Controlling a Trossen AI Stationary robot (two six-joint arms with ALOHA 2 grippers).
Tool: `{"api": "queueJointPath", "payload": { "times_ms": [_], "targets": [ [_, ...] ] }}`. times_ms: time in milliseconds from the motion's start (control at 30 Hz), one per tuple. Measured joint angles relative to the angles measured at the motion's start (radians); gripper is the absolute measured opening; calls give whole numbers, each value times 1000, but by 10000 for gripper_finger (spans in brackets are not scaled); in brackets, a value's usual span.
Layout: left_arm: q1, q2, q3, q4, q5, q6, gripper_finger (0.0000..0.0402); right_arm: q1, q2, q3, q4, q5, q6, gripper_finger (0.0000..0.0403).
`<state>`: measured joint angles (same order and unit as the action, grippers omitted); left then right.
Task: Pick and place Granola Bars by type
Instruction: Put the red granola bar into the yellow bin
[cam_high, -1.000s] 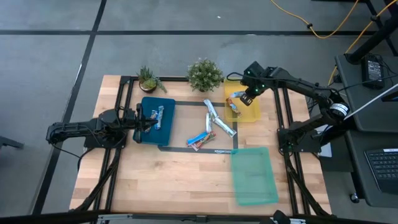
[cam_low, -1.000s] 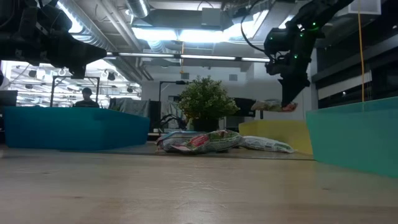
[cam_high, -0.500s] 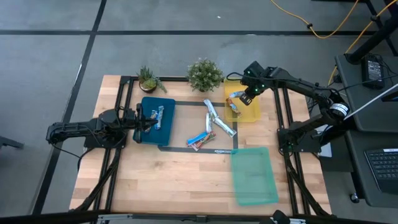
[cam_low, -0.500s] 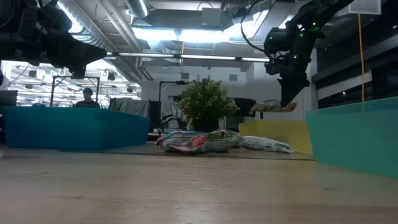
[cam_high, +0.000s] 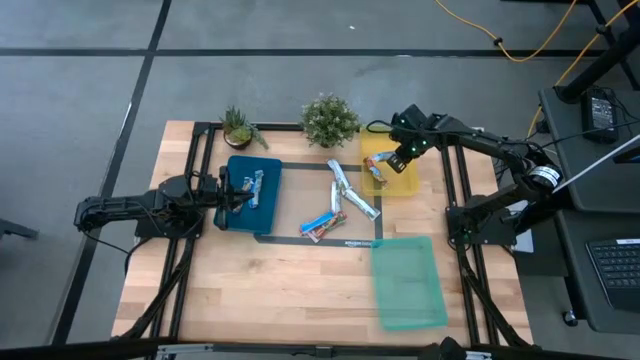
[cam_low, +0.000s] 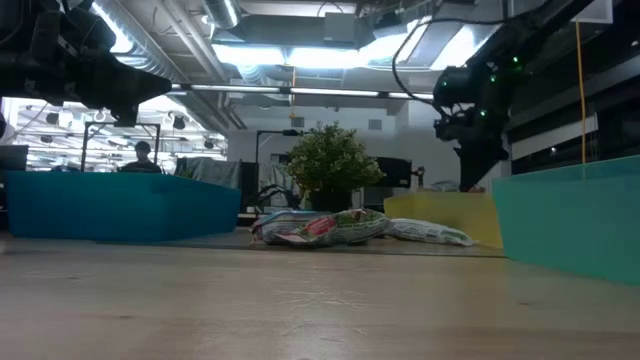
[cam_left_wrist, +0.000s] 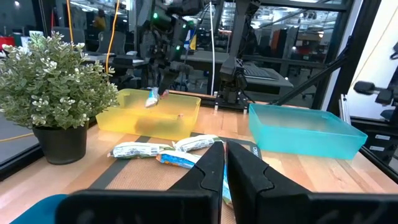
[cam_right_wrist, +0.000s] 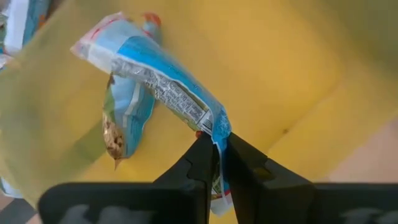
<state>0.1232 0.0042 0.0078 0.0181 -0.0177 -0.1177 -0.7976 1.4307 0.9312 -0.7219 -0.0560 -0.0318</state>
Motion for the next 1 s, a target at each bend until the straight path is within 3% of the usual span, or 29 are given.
{"api": "queueJointPath", "payload": {
  "times_ms": [667, 1000],
  "targets": [
    [0, 0, 0, 0, 0, 0, 7, -14, 0, -88, 64, -43, 31, 35],
    [0, 0, 0, 0, 0, 0, 13, -14, 0, -88, 69, -43, 31, 65]
  ]
}}
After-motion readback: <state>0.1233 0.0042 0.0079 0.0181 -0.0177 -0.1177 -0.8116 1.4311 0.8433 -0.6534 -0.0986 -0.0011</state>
